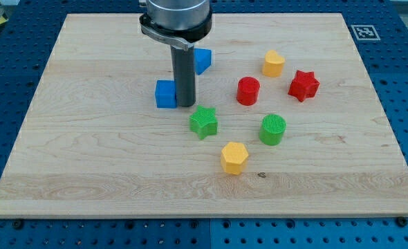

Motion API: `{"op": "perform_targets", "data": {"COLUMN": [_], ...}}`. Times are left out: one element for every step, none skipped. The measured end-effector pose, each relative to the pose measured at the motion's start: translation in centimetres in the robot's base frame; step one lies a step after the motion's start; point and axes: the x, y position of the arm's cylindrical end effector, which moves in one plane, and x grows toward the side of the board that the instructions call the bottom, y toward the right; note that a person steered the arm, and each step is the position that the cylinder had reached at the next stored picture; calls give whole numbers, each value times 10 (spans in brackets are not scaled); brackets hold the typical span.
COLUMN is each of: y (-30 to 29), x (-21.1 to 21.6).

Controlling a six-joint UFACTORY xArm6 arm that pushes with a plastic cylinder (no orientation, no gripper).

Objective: Group up the red blocks below the yellow heart

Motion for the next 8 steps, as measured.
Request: {"op": "perform_targets", "data": {"y": [0,9,15,45,81,99,108,111], "x": [-1,-1,2,4,-12,-33,-41,-41]}}
